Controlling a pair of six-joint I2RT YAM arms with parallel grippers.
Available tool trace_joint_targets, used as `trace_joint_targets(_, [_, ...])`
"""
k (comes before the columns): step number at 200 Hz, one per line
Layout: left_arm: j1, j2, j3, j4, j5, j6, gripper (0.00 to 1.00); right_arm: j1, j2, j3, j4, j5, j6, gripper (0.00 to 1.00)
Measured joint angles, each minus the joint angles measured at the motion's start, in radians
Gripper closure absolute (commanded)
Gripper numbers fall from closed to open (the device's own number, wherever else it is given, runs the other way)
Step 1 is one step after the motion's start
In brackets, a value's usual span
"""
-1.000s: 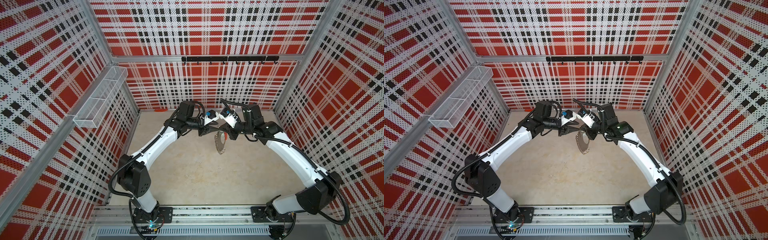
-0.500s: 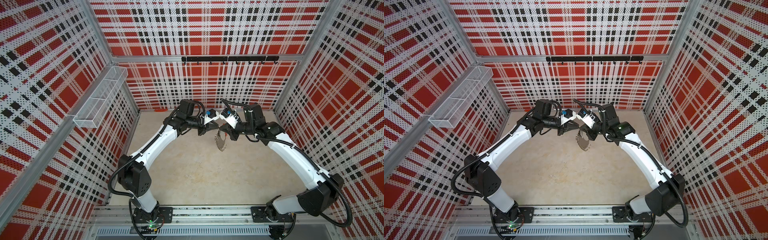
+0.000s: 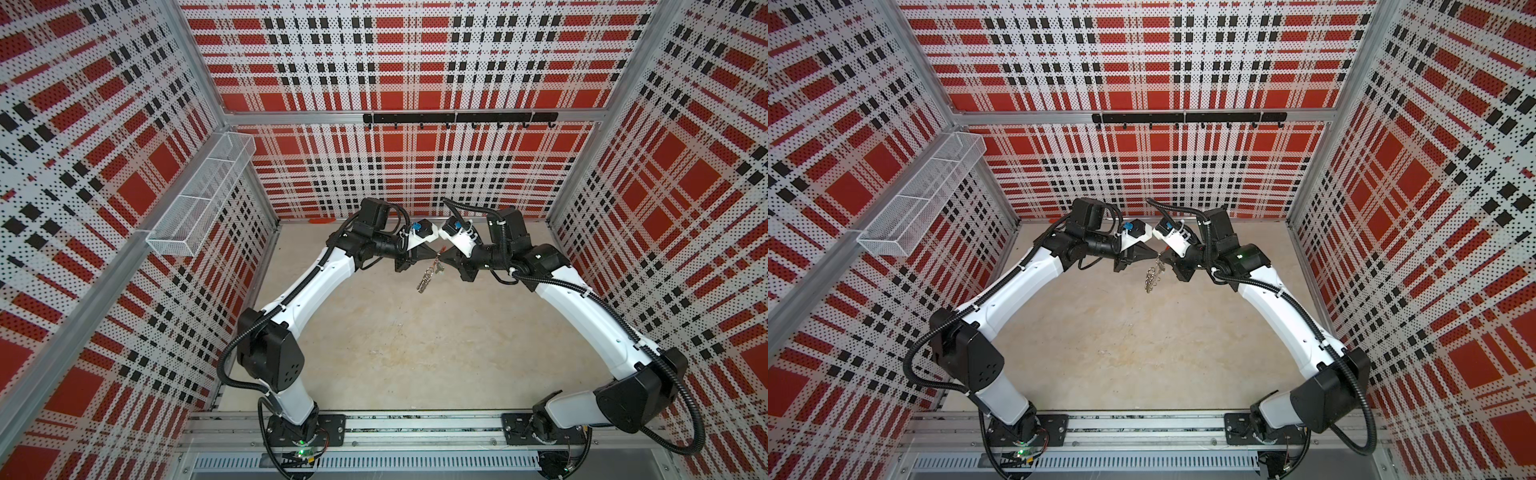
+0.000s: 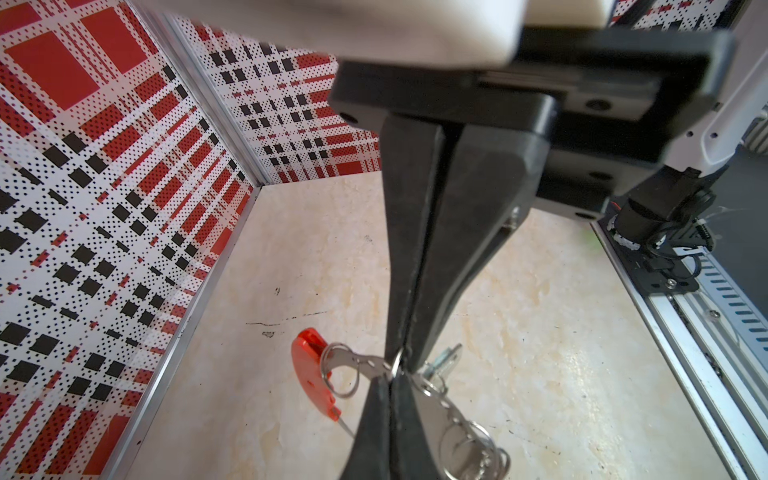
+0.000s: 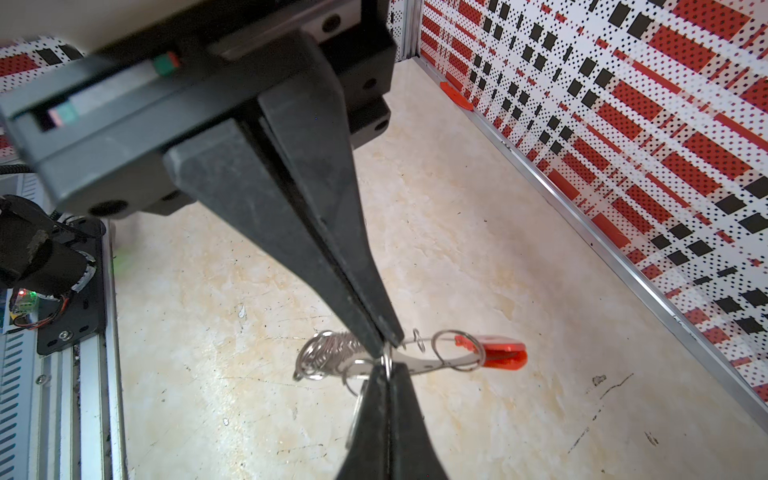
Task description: Put the keys on the keyring
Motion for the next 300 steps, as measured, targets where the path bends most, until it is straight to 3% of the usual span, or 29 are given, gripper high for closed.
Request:
trace_joint_targets(10, [0.002,0.000,0.000,0.000,0.004,-0.008,1.00,0.002,-0.007,-0.015,0.018,0.000,0.009,0.92])
trace_joint_targets(27, [0.004,0.000,-0.010,0.024,0.020,-0.053,1.00,0.003,-0.031,-0.050,0.064,0.004,0.031,0.91])
trace_joint_targets(42, [0.005,-0.001,-0.039,0.081,0.036,-0.109,1.00,0.002,-0.051,-0.079,0.100,0.010,0.051,0.72])
trace_joint_targets(64, [0.004,-0.001,-0.084,0.154,0.047,-0.199,1.00,0.003,-0.066,-0.096,0.144,0.000,0.076,0.75])
trace_joint_targets(119, [0.010,-0.003,-0.133,0.324,0.049,-0.377,1.00,-0.063,-0.141,-0.165,0.282,-0.018,0.200,0.60])
trace_joint_targets(156, [0.021,-0.048,-0.302,0.620,0.043,-0.597,1.00,-0.261,-0.200,-0.338,0.550,-0.162,0.479,0.59])
trace_joint_targets(185, [0.024,-0.060,-0.352,0.809,0.042,-0.762,1.00,-0.275,-0.166,-0.413,0.709,-0.276,0.640,0.58])
trace_joint_targets(219, [0.018,-0.072,-0.352,0.932,0.042,-0.850,1.00,-0.274,-0.103,-0.415,0.901,-0.395,0.791,0.55])
trace_joint_targets(256, [0.017,-0.074,-0.352,1.021,0.040,-0.921,1.00,-0.256,-0.089,-0.415,1.013,-0.458,0.864,0.54])
trace_joint_targets(300, [0.017,-0.074,-0.352,1.105,0.041,-0.990,1.00,-0.210,-0.070,-0.404,1.017,-0.471,0.832,0.59])
